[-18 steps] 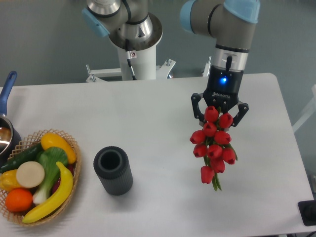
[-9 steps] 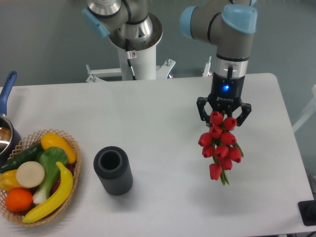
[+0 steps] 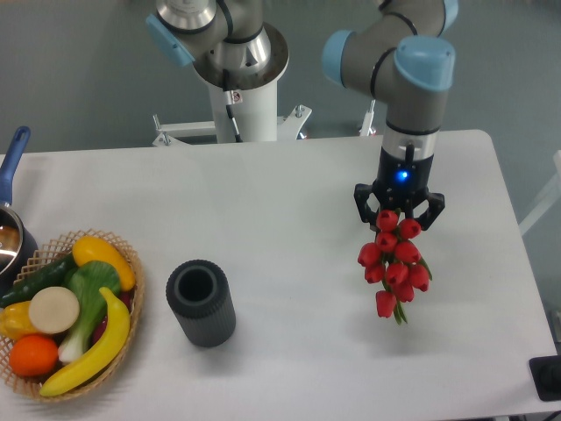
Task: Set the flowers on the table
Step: 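Lower the tulips onto the table and open the gripper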
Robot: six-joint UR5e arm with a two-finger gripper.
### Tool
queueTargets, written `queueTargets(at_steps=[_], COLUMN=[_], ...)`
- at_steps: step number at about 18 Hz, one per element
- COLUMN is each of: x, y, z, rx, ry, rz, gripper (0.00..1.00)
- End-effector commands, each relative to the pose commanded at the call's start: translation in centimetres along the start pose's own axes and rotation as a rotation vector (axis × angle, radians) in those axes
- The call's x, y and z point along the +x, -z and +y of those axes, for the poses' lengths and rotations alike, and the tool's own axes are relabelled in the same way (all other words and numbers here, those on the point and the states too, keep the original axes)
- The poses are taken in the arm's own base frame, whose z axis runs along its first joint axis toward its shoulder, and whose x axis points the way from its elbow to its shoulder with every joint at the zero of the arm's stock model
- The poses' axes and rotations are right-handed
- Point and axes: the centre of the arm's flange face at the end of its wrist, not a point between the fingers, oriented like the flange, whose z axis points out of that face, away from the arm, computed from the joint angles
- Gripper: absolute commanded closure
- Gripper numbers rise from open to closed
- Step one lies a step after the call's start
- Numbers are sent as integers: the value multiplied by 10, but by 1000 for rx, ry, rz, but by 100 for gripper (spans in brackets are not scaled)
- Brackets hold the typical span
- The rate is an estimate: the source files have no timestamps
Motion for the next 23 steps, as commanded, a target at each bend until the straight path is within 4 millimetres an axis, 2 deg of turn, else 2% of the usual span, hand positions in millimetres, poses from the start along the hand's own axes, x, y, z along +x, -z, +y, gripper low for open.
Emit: queueTargets(at_steps=[13,15,20,21,22,23], x=[-11,-12,-13,-15,-17,-17], y=[-37,-38,-40,-39,-37,-35], z=[3,2,2,1,1,1], rx=[-27,-27,-27,-23,-21,-22], ry=[8,6,5,3,-1,-15], rz=[38,38,38,35,32,31], gripper=[52,51,26,10,0,0])
